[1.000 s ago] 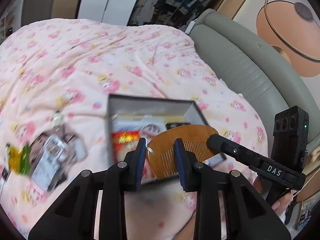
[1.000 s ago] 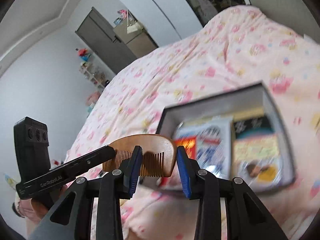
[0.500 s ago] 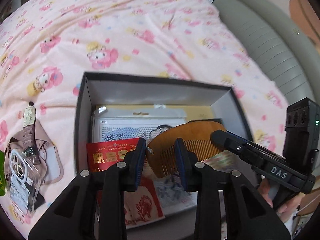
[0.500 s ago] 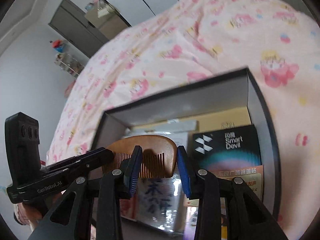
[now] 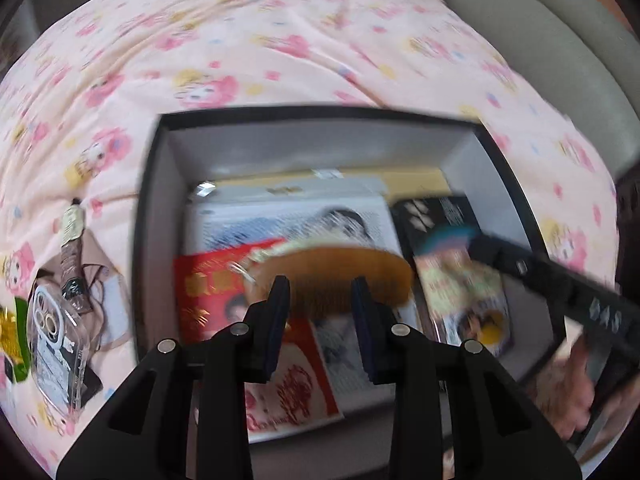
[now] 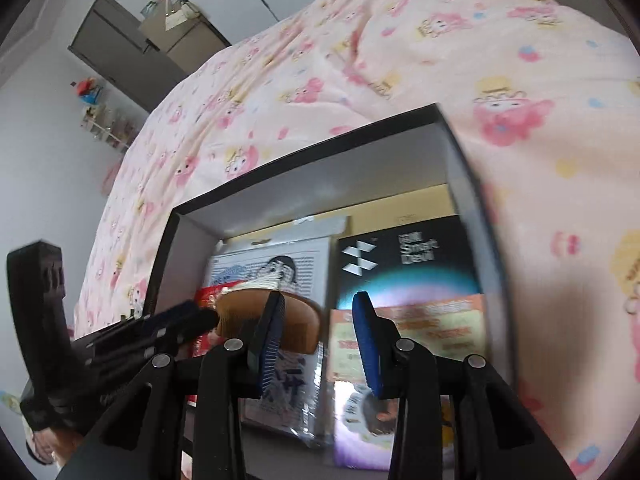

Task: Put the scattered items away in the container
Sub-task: 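Carry the wooden comb with the left gripper over the black box, then lower the wooden comb into the box and open the left gripper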

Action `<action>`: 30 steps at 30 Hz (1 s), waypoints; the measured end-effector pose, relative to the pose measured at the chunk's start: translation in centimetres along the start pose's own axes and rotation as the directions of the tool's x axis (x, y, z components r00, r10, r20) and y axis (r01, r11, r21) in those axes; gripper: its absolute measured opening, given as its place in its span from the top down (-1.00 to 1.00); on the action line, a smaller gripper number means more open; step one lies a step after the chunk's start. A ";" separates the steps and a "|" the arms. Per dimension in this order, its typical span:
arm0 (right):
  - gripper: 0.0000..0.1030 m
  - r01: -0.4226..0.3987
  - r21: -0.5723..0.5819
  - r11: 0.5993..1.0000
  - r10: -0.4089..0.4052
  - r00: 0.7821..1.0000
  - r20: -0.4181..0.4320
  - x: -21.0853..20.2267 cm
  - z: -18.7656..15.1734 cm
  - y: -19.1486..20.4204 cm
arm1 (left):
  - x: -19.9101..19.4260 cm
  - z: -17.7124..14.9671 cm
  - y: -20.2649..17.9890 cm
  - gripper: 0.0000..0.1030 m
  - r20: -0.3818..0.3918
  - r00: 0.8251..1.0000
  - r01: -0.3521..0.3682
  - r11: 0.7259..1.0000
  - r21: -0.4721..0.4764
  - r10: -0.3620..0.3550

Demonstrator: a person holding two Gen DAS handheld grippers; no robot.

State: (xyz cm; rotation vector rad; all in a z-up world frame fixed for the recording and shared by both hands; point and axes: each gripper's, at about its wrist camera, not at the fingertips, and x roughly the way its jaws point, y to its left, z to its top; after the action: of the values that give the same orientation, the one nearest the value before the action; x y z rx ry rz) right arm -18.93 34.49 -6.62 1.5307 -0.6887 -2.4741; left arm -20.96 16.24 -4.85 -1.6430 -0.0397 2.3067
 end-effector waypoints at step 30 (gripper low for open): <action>0.34 0.177 -0.132 0.975 -0.192 0.975 -0.111 3.3 0.2 1.7 | 4.6 0.9 -0.5 0.38 -0.219 0.975 0.042 0.999 -0.005 -0.042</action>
State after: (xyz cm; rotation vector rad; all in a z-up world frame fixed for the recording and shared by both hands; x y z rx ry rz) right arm -20.86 31.92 -8.42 1.7546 -0.3844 -2.4706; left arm -23.08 18.05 -8.68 -1.8688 -0.0255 2.0814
